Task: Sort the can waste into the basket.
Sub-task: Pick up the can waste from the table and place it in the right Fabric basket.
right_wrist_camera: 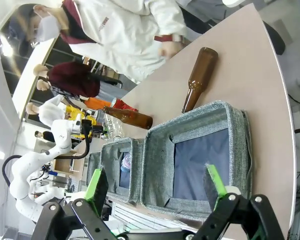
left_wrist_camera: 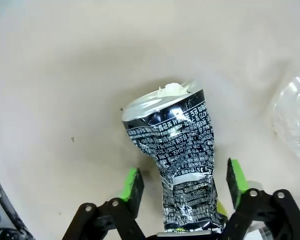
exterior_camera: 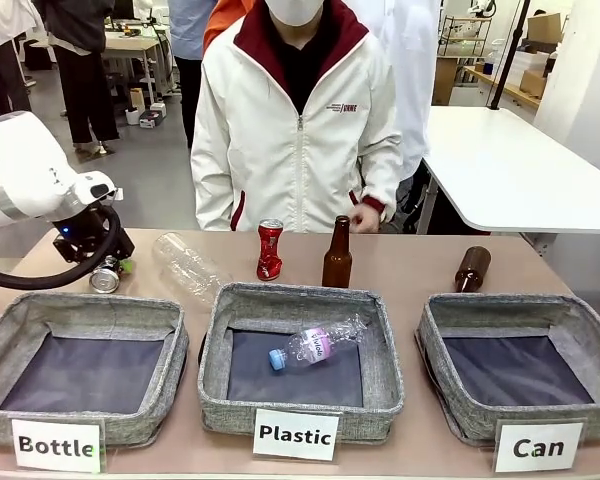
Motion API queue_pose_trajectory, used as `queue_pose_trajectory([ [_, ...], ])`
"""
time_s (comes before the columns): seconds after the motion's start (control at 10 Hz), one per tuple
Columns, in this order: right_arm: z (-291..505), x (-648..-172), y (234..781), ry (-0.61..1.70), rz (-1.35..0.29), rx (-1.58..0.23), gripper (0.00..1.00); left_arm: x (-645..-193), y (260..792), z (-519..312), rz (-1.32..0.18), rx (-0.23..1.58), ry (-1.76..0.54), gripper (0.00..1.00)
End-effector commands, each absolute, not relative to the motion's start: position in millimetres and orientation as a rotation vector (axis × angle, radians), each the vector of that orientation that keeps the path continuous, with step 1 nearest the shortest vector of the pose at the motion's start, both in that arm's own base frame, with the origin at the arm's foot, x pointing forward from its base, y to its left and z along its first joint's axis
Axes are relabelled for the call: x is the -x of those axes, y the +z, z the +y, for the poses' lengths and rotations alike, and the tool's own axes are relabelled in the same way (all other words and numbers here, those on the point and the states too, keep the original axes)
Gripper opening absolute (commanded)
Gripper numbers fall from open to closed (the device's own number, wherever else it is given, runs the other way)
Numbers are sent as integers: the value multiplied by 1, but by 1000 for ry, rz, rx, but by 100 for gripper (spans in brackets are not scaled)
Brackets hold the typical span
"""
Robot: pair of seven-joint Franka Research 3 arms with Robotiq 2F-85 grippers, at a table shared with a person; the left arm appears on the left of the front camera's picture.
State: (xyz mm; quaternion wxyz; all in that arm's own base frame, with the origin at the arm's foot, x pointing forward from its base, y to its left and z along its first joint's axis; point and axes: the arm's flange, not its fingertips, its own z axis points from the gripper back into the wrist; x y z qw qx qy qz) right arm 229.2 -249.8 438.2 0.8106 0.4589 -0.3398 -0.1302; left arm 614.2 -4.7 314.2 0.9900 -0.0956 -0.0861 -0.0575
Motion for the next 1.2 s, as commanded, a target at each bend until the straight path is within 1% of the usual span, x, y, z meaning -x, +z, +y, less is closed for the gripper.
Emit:
queue_pose_trajectory([
  [0.0, -253, -232, 441, -258, -759, -990, 100, -613, 316, -3, -186, 190, -108, 25],
  [0.1, -253, -232, 441, -258, -759, -990, 100, -612, 316, -3, -191, 194, -109, 0],
  [0.3, -253, -232, 441, -258, -759, -990, 100, -610, 319, -2, -202, 200, -111, 0],
  [0.4, -253, -232, 441, -258, -759, -990, 100, -611, 320, -1, -204, 199, -110, 6],
  [0.5, -253, -232, 441, -258, -759, -990, 100, -610, 321, -1, -202, 195, -108, 0],
  [0.8, -253, -232, 441, -258, -759, -990, 100, -608, 323, 0, -204, 196, -108, 0],
  [0.9, -253, -232, 441, -258, -759, -990, 100, -603, 333, 3, -219, 178, -93, 0],
  [1.0, -253, -232, 441, -258, -759, -990, 100, -588, 368, 16, -259, 176, -81, 0],
  [1.1, -253, -232, 441, -258, -759, -990, 100, -558, 412, 30, -230, 221, -185, 0],
])
